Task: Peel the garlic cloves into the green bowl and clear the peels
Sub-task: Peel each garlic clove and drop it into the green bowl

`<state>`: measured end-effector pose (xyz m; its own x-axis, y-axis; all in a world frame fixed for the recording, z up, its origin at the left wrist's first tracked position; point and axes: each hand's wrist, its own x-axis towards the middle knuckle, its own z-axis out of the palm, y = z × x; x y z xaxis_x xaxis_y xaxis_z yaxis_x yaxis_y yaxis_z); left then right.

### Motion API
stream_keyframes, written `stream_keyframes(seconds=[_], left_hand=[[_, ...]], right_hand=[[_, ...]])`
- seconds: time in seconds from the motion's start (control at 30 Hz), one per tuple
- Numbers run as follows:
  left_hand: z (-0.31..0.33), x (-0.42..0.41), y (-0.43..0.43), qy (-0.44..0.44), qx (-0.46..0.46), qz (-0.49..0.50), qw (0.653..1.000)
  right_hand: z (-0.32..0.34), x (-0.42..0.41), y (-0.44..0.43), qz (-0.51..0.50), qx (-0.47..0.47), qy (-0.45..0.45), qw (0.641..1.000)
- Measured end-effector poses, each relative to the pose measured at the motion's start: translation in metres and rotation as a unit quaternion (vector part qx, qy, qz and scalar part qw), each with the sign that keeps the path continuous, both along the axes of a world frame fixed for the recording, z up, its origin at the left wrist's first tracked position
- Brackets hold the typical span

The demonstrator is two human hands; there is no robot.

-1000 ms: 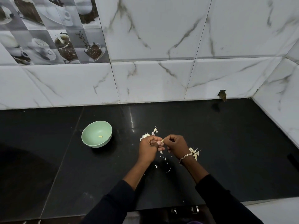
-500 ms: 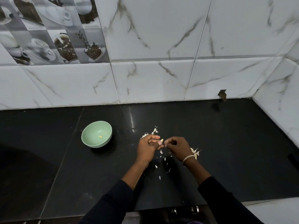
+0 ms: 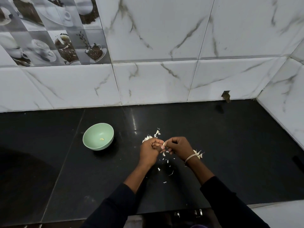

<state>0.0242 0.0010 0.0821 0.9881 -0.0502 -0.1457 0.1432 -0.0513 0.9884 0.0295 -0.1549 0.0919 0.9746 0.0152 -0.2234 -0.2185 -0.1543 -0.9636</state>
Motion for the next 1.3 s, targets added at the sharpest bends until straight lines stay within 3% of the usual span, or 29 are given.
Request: stream_keyframes(seconds=[0.43,1.0,1.3], left_hand=[[0.007,-0.003,0.0,-0.026,-0.013,-0.039,0.999],[0.009,-0.005,0.005,0.024,-0.148,-0.015,0.989],[0.01,-0.004,0.005,0.026,-0.144,0.017,0.989]], right_hand=[[-0.001,0.001,0.002,-0.013,-0.046,-0.021,0.999],[0.006,-0.001,0.007,-0.029,-0.012,-0.033,0.999],[0.004,-0.005,0.006,-0.026,-0.023,-0.03,0.999]])
